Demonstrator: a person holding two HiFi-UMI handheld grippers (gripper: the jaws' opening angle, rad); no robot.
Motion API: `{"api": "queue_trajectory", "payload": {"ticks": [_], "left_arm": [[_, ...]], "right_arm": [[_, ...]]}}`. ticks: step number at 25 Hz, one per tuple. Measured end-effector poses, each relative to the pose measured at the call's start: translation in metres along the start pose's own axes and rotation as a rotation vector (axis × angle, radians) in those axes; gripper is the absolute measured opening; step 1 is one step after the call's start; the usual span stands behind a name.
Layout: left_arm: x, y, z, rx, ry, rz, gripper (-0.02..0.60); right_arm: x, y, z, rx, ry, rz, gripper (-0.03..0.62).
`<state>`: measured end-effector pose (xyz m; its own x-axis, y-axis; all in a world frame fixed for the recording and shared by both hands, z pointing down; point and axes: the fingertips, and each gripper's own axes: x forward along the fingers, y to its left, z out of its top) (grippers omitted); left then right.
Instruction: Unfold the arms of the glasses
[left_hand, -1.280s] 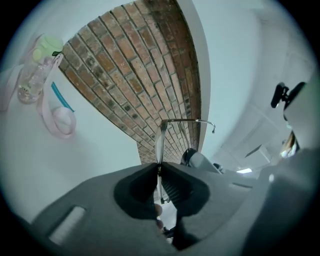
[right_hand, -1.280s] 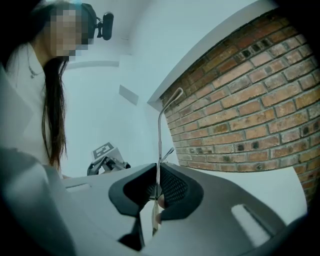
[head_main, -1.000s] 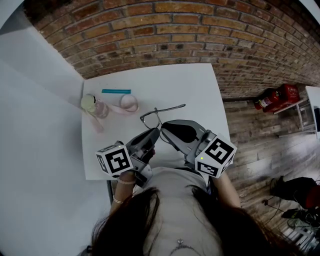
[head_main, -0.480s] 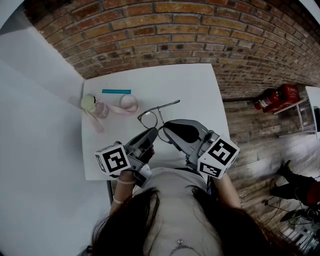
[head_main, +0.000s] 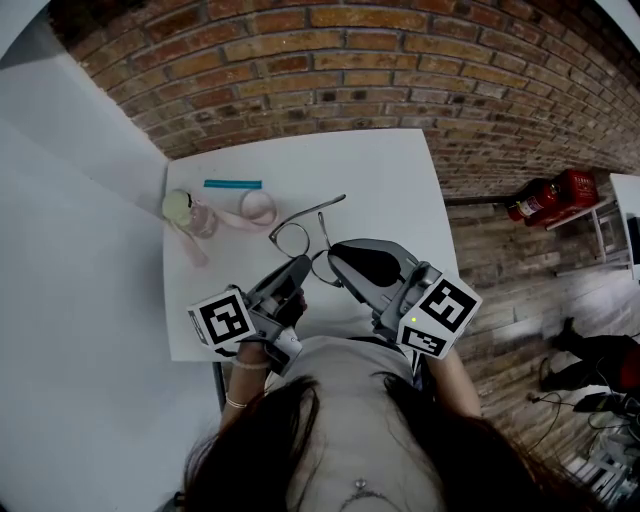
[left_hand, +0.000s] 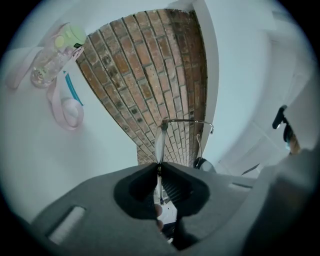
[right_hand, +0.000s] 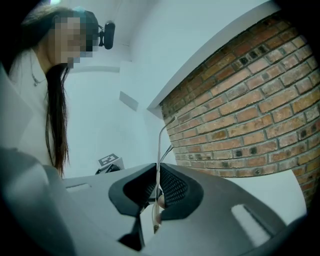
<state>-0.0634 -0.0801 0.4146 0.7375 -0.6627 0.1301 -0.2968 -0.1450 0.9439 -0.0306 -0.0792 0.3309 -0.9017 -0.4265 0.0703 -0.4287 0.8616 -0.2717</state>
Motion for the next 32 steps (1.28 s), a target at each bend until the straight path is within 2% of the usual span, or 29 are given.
{"api": "queue_trajectory", "payload": {"ticks": [6,10,13,16,22,26,32], "left_arm": [[0.001,-0.002,0.002,-0.035,-0.017,-0.029,0.021],[0.001,-0.004,0.005,-0.007,-0.020,-0.034,0.021],[0.000,-0.007,0.006,-0.045,-0.033,-0.042,0.021],[-0.001,-0.007,0.007,-0.051,-0.038,-0.042,0.021],[-0.004,-0.001,0.012,0.018,-0.035,-0.031,0.021],[-0.002,-0.005,0.012,-0.081,-0.068,-0.065,0.021],[-0.004,-0.002,0.015,-0.103,-0.085,-0.069,0.023]], "right_arm": [[0.000,0.000,0.001,0.001,-0.005,0.000,0.028],[-0.003,-0.001,0.003,0.007,-0.012,0.000,0.028],[-0.004,0.000,0.005,0.013,-0.015,0.000,0.028],[-0.004,0.000,0.005,0.015,-0.015,0.001,0.028],[-0.006,-0.001,0.005,0.016,-0.017,0.000,0.028],[-0.006,-0.003,0.004,0.017,-0.020,-0.003,0.028],[-0.006,-0.003,0.003,0.018,-0.022,-0.005,0.028]]}}
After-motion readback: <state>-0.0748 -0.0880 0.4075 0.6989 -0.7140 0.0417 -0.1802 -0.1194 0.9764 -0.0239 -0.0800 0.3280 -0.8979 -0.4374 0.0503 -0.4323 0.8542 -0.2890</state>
